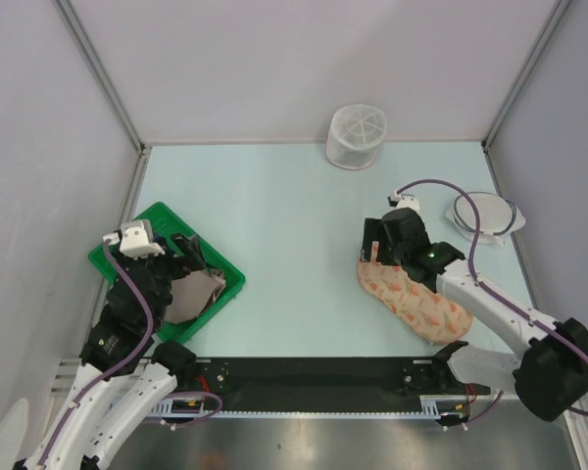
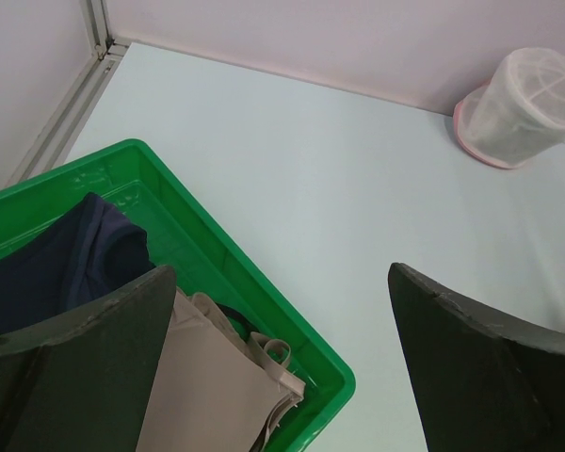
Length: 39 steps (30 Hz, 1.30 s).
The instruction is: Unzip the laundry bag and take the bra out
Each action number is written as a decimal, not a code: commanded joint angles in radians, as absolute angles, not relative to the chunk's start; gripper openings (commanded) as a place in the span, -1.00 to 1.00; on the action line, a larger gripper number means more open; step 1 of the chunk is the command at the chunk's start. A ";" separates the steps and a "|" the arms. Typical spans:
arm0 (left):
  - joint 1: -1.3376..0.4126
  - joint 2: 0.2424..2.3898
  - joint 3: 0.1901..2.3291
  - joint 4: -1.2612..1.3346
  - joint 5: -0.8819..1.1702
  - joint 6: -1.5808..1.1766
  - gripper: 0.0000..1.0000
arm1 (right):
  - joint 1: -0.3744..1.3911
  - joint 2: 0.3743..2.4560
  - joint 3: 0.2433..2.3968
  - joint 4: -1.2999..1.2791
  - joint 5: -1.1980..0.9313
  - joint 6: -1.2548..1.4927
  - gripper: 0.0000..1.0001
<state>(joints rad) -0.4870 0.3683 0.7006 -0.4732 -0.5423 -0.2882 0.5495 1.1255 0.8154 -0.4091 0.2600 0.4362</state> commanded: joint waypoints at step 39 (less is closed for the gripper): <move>-0.476 0.419 0.709 -0.460 -0.495 -0.282 0.99 | 0.770 1.704 0.994 -0.114 -0.095 0.634 0.93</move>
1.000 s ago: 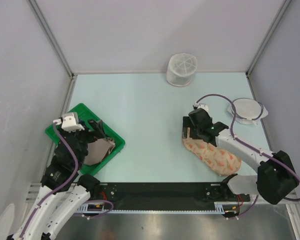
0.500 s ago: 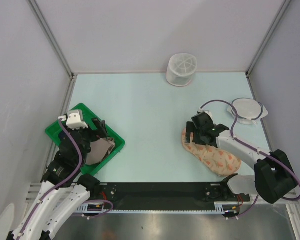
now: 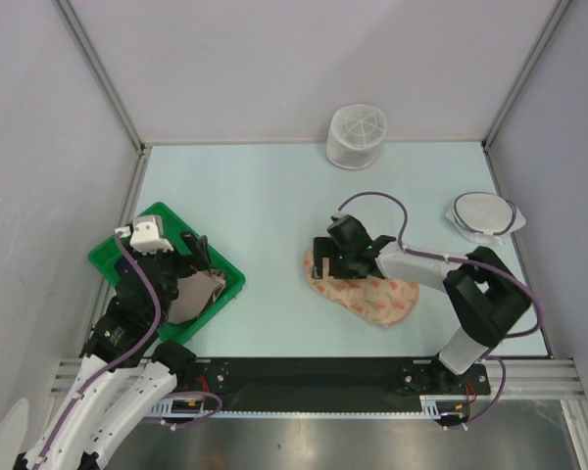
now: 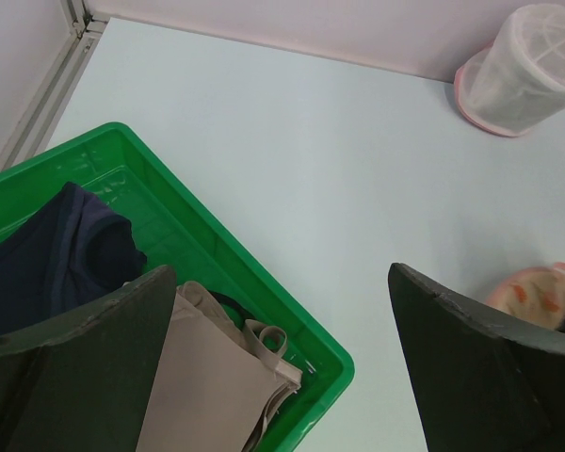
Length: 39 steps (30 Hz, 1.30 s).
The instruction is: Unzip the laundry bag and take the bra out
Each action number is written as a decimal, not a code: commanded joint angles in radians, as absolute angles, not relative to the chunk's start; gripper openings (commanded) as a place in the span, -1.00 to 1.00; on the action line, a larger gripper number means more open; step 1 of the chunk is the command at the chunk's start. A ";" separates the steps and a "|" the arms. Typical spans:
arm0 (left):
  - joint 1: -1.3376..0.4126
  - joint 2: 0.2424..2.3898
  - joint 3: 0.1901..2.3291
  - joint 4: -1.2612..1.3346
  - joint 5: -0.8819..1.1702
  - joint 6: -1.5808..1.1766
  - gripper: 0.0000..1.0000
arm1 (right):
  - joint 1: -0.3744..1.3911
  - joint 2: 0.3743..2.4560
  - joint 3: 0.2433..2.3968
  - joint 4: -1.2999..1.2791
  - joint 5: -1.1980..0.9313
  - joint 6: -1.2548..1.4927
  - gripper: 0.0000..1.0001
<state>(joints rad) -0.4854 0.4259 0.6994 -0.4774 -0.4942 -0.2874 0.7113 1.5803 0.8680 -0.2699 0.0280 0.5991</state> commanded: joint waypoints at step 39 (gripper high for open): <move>-0.788 0.877 0.713 -0.120 -0.367 -0.457 0.97 | 1.001 1.112 0.698 -0.373 0.218 0.821 0.75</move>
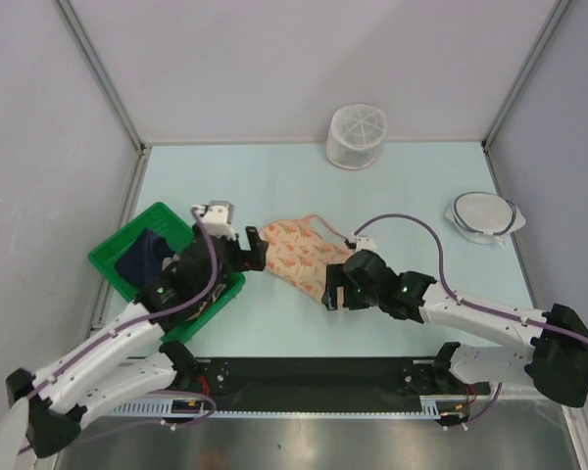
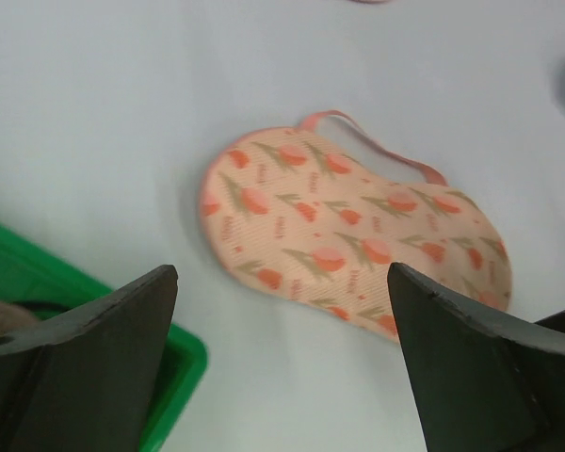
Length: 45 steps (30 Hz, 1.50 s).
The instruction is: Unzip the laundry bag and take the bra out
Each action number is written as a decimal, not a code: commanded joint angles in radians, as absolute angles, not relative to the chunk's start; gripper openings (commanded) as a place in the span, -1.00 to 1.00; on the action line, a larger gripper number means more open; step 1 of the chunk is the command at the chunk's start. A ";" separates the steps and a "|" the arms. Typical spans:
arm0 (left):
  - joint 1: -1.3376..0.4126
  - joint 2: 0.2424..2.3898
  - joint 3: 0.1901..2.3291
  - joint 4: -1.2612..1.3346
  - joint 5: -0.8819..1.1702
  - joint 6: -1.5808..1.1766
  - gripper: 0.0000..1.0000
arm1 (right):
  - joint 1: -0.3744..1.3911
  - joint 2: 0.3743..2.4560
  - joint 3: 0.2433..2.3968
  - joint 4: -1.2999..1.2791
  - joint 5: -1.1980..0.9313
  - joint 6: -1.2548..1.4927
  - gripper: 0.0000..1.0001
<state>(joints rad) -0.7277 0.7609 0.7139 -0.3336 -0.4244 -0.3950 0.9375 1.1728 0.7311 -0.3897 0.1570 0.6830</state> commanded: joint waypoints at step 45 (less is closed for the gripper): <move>-0.808 1.560 0.772 0.276 -0.132 -0.558 0.99 | 1.137 1.509 0.703 -0.213 0.575 0.963 -0.62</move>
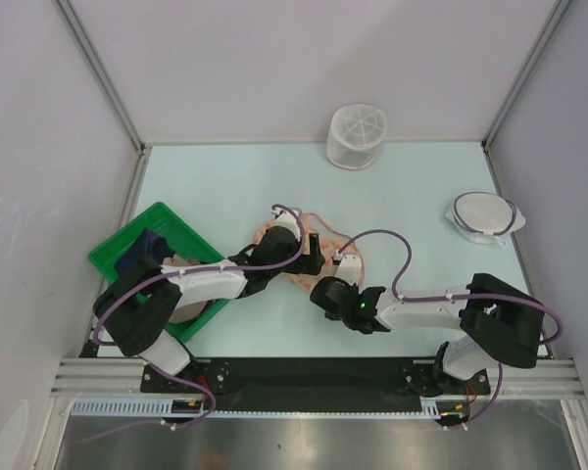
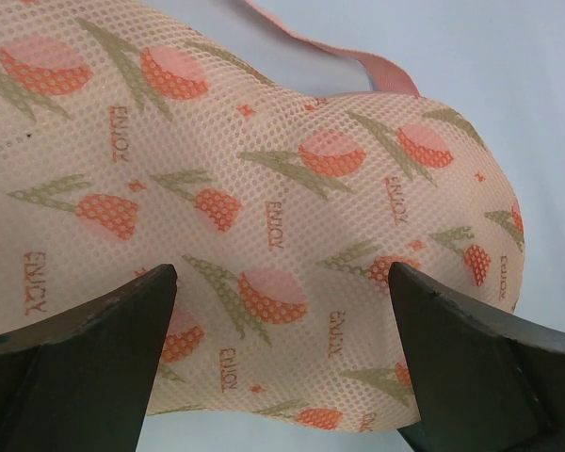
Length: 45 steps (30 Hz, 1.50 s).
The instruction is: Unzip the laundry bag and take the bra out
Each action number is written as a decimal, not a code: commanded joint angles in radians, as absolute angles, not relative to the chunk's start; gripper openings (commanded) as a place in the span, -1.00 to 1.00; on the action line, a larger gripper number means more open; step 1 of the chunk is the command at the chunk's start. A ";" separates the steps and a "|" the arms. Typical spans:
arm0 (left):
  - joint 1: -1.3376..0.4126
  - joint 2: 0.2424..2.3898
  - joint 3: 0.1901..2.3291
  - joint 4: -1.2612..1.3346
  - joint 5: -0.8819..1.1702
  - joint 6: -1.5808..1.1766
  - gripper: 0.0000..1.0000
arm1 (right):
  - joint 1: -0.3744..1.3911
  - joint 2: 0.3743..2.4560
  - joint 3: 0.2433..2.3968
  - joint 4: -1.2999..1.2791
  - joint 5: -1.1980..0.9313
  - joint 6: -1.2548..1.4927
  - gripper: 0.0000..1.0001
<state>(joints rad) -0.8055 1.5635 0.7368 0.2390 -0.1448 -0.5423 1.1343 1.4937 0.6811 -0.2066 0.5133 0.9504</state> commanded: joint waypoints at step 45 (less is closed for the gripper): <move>-0.954 1.382 0.511 0.337 -0.247 -0.798 0.87 | 1.135 1.316 0.623 -0.117 0.439 0.948 -1.00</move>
<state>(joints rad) -0.9470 1.3537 0.5159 0.2615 -0.2291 -0.7540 1.1339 1.3476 0.6312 -0.1646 0.4347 0.9493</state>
